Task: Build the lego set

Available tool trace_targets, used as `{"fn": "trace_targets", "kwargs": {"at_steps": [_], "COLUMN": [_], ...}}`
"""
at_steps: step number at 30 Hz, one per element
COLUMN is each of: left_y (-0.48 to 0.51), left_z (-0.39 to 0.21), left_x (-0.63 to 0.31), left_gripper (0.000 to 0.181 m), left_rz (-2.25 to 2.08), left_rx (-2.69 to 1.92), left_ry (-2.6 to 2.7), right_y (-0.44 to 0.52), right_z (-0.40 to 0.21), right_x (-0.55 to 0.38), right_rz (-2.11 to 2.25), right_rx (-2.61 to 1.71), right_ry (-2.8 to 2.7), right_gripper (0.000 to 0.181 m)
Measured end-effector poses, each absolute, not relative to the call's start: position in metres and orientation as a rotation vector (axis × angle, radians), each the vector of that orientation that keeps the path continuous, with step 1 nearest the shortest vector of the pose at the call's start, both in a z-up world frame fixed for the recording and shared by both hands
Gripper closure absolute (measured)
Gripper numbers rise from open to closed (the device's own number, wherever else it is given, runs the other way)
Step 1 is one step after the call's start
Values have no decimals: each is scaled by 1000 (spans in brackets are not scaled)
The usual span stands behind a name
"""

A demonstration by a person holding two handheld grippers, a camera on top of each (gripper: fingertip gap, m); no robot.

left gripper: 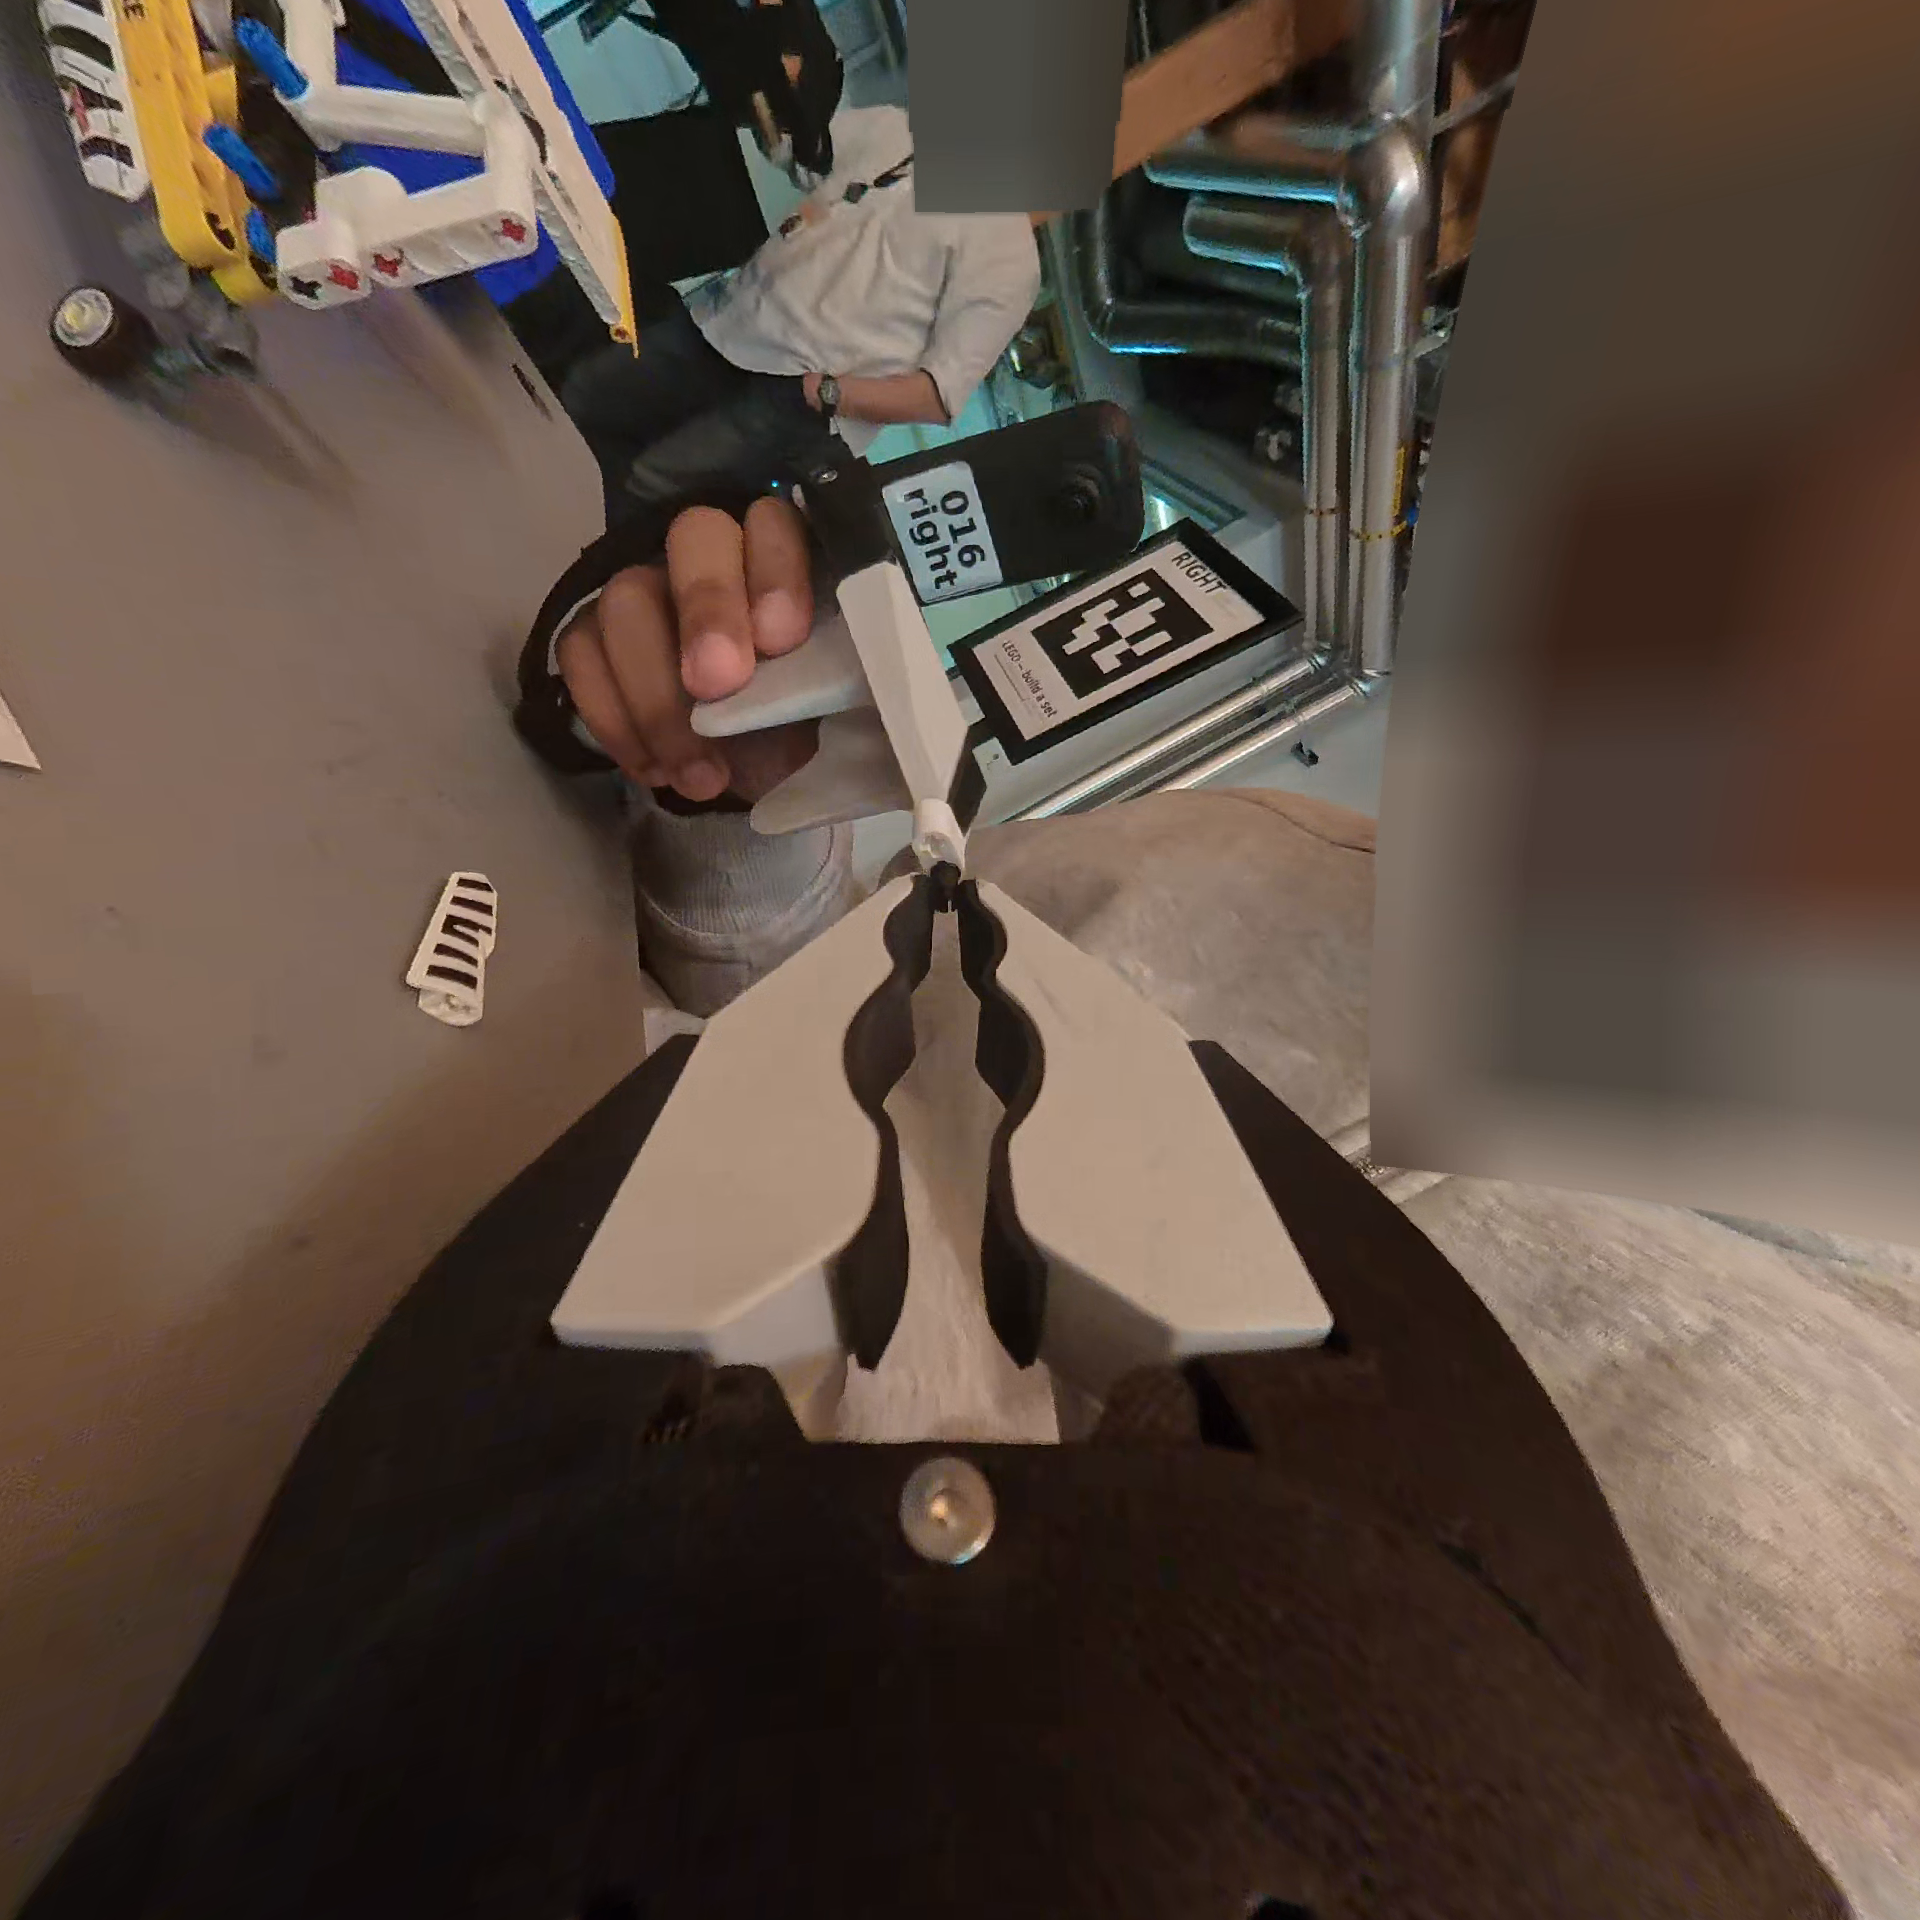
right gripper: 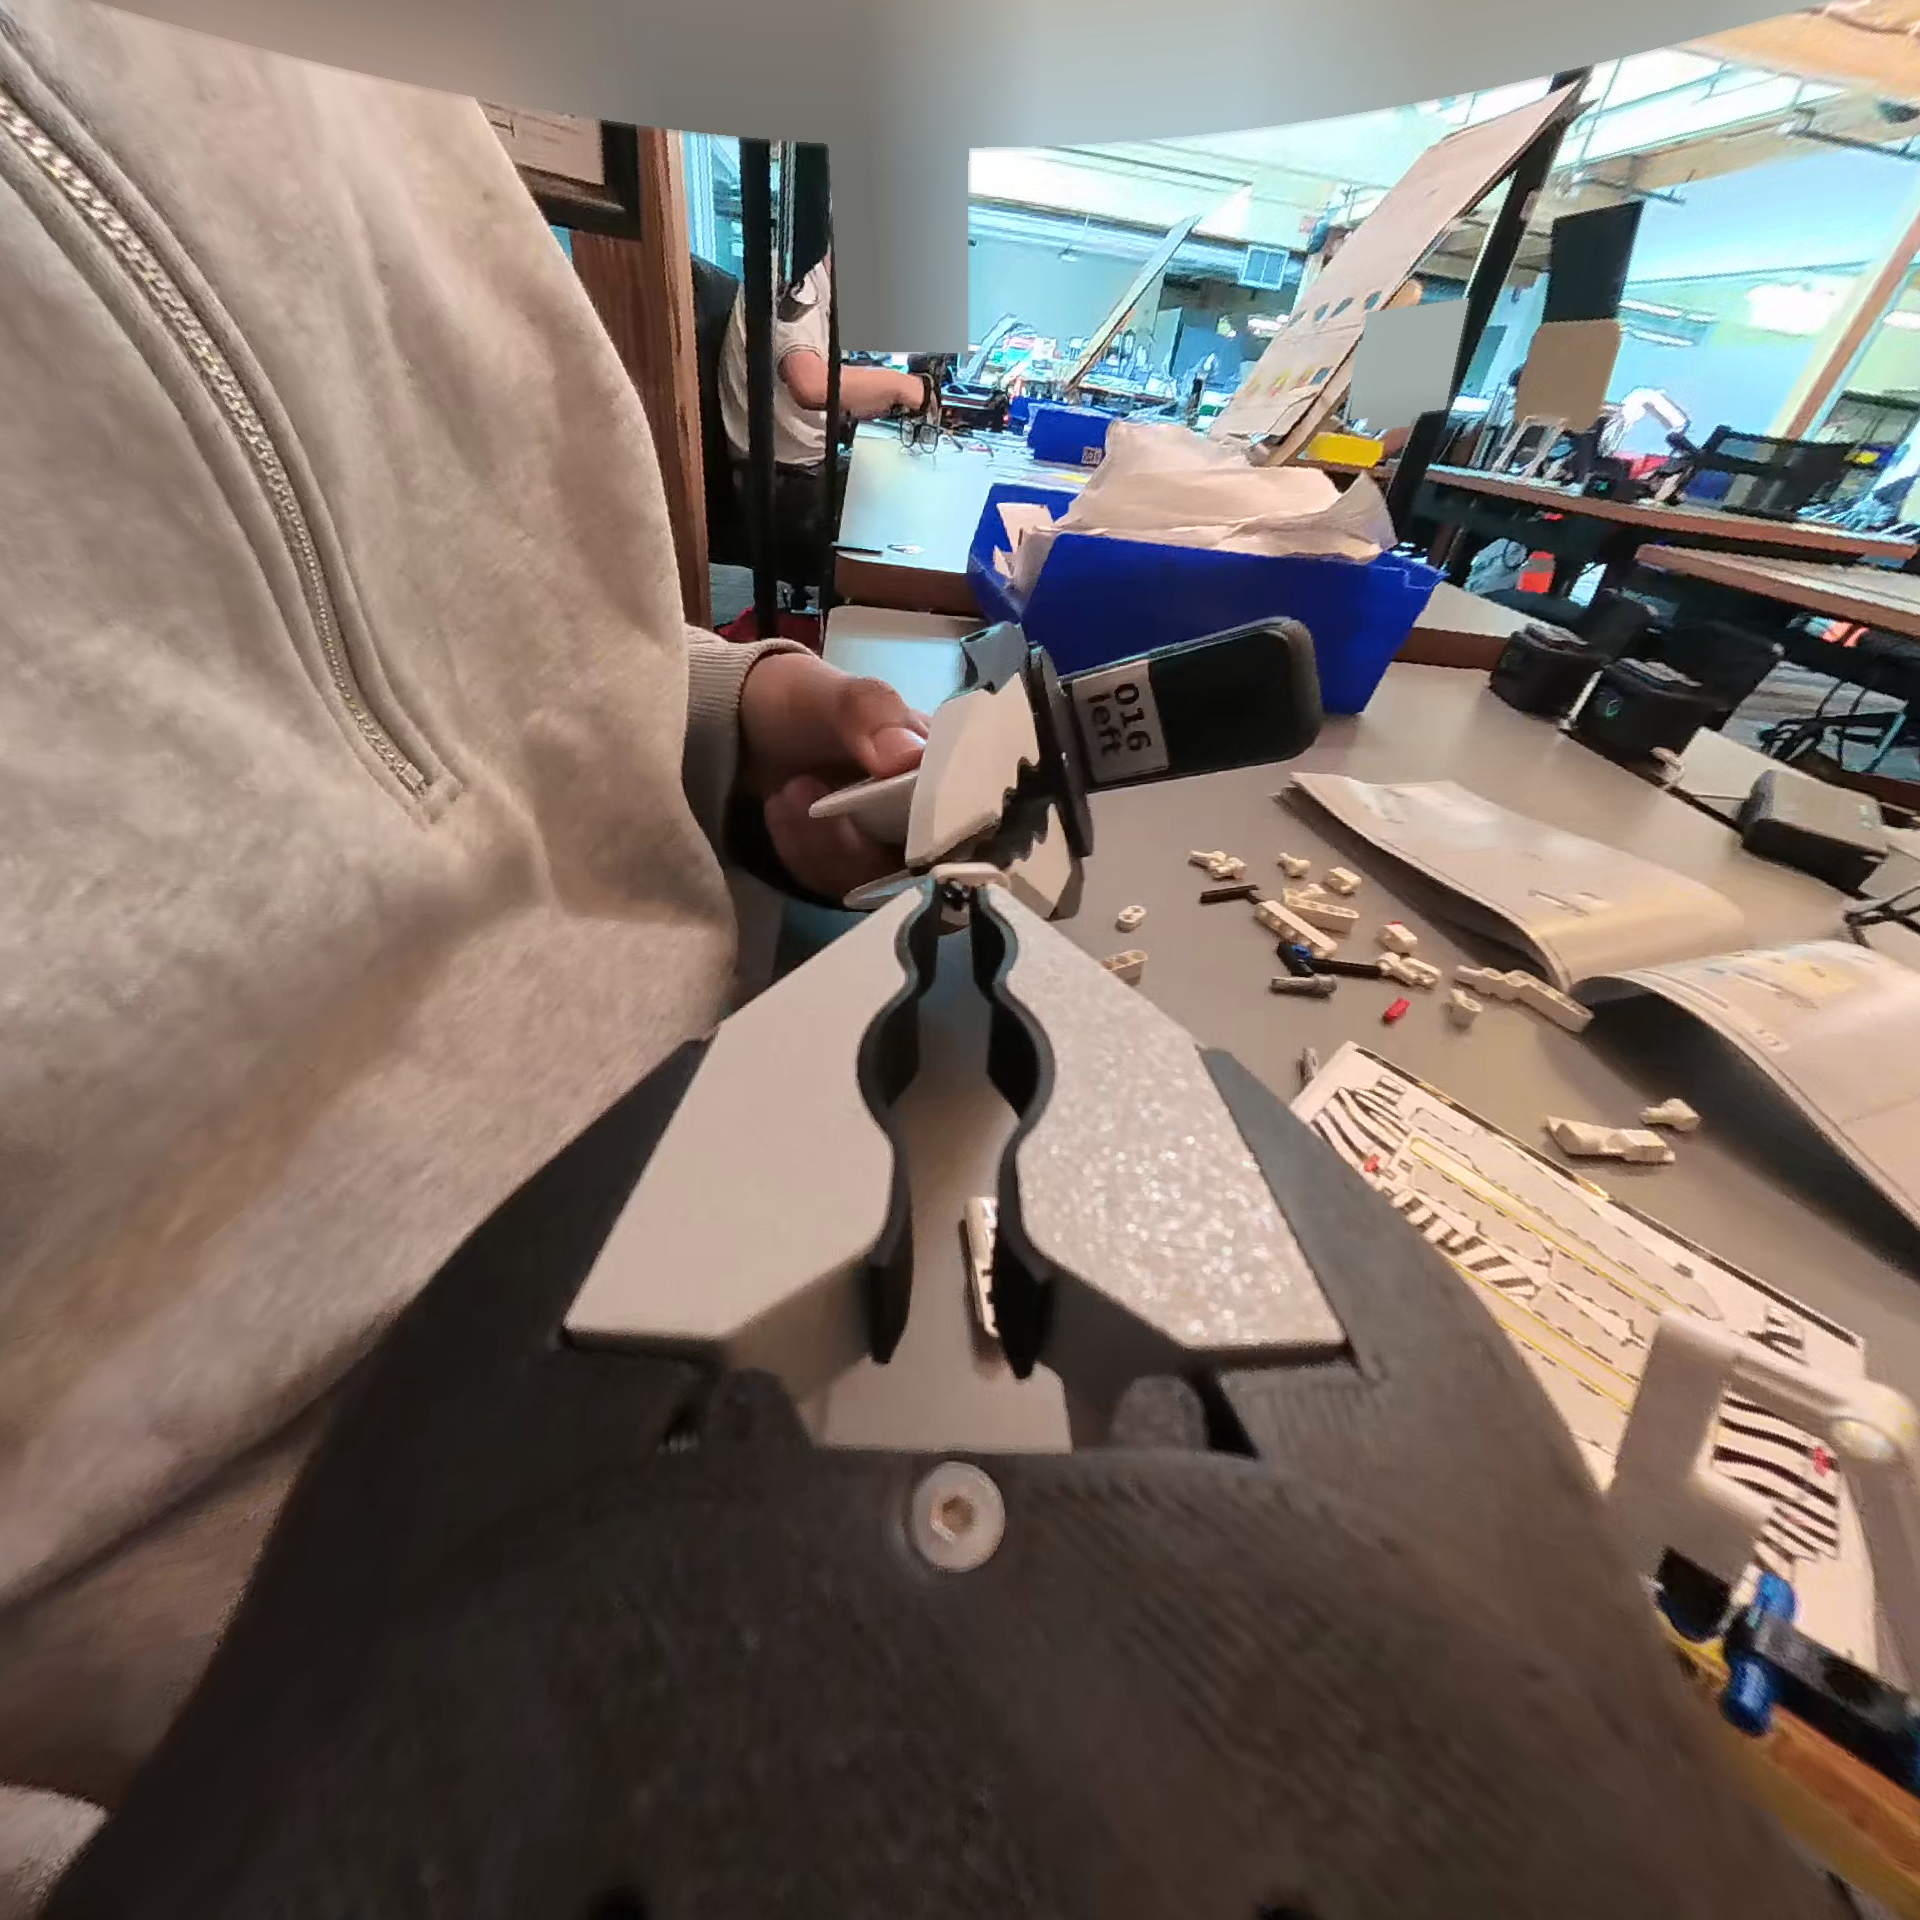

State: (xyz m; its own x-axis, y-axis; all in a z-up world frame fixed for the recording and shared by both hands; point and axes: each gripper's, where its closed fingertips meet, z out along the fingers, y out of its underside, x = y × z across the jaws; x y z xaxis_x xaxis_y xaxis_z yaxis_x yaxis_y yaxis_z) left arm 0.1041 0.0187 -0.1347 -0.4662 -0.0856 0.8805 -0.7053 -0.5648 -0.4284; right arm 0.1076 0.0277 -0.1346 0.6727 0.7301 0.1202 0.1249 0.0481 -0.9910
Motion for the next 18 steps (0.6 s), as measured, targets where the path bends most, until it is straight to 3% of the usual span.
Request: {"fn": "trace_targets", "kwargs": {"at_steps": [6, 10, 18], "left_y": [19, 21, 26], "left_z": [-137, -128, -128], "left_x": [103, 105, 112], "left_gripper": [179, 152, 166], "left_rz": [2072, 2257, 2424], "left_rx": [1317, 1260, 1361], "left_ry": [-1210, -1432, -1841], "right_y": [26, 27, 29], "right_z": [-138, -126, -121], "right_x": [106, 111, 115], "right_rz": [551, 620, 736], "right_rx": [-1500, -1478, -1478], "right_ry": [-768, -687, -590], "right_gripper": [178, 178, 179]}}
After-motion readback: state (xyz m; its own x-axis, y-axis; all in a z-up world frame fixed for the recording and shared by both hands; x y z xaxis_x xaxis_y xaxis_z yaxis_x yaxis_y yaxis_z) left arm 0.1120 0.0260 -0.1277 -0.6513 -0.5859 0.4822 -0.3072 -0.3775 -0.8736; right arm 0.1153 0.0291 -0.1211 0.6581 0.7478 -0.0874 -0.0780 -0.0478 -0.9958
